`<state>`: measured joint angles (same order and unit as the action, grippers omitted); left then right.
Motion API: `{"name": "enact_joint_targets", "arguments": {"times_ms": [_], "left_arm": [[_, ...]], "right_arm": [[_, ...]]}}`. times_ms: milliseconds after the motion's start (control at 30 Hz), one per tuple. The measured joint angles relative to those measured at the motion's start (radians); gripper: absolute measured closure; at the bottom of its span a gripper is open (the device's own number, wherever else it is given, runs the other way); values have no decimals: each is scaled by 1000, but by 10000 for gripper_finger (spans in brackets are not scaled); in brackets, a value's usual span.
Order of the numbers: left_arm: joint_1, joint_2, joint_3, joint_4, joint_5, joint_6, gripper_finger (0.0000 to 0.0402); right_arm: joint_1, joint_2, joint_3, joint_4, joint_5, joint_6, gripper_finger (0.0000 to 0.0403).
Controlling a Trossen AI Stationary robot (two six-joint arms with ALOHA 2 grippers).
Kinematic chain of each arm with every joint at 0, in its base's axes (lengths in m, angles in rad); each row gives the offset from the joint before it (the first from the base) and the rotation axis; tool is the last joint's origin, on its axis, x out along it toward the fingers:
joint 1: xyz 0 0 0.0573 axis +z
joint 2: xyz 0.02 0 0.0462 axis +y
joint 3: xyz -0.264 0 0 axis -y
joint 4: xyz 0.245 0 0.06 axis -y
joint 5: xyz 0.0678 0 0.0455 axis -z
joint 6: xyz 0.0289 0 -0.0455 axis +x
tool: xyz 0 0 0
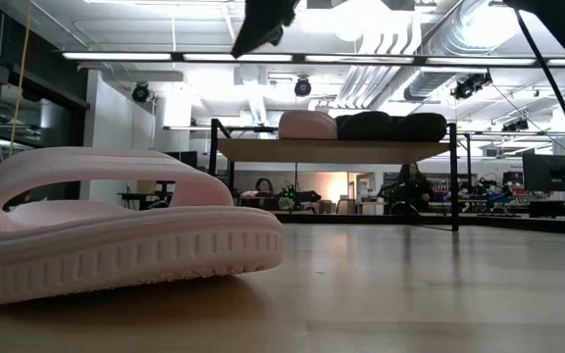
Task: Pick and place slides into the shelf
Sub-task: Put the pink slipper on the shelf
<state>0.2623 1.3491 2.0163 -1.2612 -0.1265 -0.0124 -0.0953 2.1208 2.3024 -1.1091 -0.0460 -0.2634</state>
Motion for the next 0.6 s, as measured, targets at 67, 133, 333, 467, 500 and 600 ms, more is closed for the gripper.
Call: {"name": "enact_joint_targets", "arguments": {"times_ms": [67,133,333,467,500,600], "left_arm": [[0,-2,0,1,0,0,158],[-1,-2,0,1,-1,-1,158],[-1,-1,0,2,1,-19,158],[-1,-1,0,2,2,-22,158],[-1,-1,0,2,2,-23,158],[-1,-1,0,3,2,-32,158]], "right_arm": [[35,0,0,8,0,0,403],[74,0,0,14,8,-1,403],[170,0,0,35,74,-7,403],[216,0,0,38,87,-7,403],[226,0,0,38,96,-8,403],[248,0,0,39,100,-9,403]]}}
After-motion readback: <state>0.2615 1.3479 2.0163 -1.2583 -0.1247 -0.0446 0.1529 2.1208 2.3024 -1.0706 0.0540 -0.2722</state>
